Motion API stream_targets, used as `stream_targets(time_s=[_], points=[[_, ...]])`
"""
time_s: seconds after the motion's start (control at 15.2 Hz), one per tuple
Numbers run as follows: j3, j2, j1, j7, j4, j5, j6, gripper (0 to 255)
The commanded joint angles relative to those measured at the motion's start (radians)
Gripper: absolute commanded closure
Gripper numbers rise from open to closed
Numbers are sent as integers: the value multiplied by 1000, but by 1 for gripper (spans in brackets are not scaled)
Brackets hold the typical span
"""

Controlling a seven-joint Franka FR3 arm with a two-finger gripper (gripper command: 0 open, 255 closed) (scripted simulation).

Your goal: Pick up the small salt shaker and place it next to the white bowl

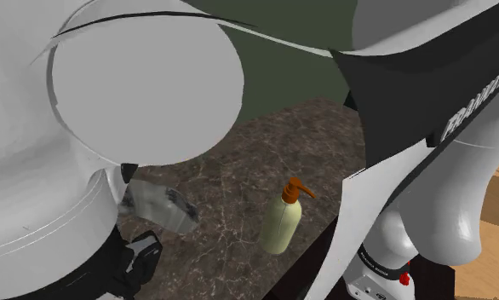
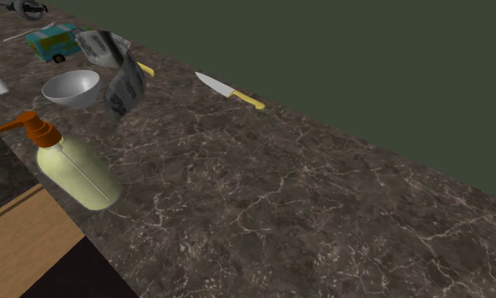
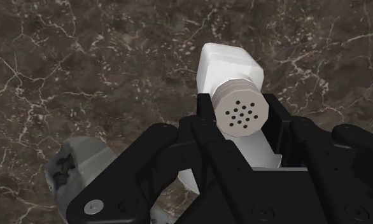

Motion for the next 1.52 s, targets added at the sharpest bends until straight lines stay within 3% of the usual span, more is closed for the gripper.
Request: stream_targets(time_s=[0.0,1.45], points=[[-1,0,-2,0,-28,-1,29,255],[-31,92,16,50,-217,-80,286,255]])
